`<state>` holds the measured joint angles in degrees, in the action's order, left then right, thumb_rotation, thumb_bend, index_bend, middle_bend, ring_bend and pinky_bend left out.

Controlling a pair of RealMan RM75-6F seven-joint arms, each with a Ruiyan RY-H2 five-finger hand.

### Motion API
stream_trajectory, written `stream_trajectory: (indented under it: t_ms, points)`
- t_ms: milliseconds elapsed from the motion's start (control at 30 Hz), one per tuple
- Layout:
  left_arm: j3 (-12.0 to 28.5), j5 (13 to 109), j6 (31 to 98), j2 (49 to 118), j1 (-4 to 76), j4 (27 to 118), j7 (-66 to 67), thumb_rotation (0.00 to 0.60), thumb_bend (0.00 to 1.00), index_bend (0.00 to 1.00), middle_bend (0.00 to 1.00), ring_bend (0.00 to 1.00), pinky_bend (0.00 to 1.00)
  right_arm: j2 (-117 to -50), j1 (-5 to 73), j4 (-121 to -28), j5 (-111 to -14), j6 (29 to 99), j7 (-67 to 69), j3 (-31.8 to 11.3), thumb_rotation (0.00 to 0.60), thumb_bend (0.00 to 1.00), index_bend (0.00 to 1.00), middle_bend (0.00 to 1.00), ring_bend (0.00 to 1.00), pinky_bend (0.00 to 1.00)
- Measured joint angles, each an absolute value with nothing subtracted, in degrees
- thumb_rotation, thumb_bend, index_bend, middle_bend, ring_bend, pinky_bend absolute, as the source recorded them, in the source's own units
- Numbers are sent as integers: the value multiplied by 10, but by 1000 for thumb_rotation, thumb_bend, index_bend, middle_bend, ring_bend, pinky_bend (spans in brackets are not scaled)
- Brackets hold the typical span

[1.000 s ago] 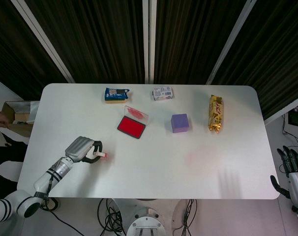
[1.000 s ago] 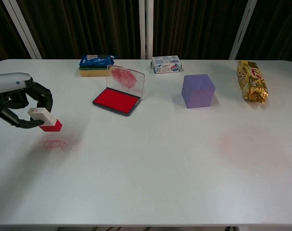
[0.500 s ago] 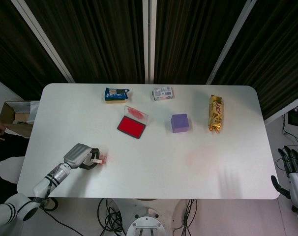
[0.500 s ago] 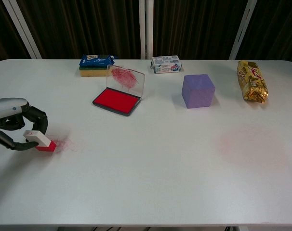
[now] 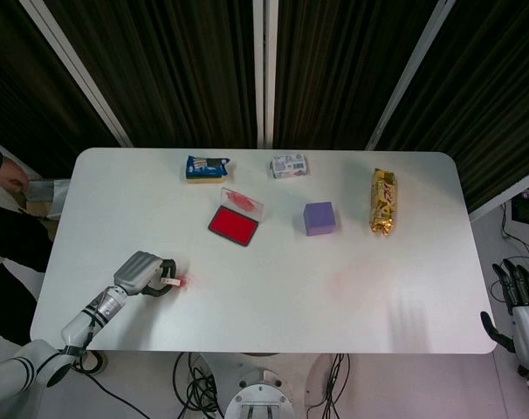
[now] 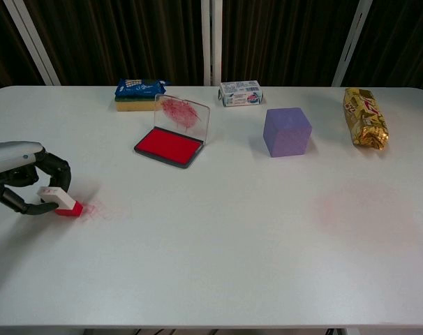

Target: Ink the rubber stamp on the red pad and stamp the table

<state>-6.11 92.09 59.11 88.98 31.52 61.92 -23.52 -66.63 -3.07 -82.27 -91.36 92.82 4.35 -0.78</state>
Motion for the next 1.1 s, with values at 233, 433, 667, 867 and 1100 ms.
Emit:
stream_trajectory:
  t_ms: [233,433,667,867,1100]
  points:
    - [-61,919,585,890,318,616,-235,600,396,545,545,1000,1000,-664,-31,-824,-911,926,43,-7,600,263,0,0,0,0]
    - [-63,923,583,889,321,617,-233,600,377,492,504,1000,1000,-663,-31,-825,-910,923,41,-7,600,262,0,0,0,0]
    - [-64,923,577,885,324,622,-232,600,371,431,472,1000,1000,-662,-31,-827,-907,920,40,-7,600,263,0,0,0,0]
    - [-64,923,578,883,325,623,-231,600,369,413,453,1000,1000,-660,-31,-829,-905,918,39,-6,600,263,0,0,0,0]
    - [-65,925,588,874,321,624,-221,600,335,288,381,997,1000,-659,-32,-830,-905,920,39,-7,600,263,0,0,0,0]
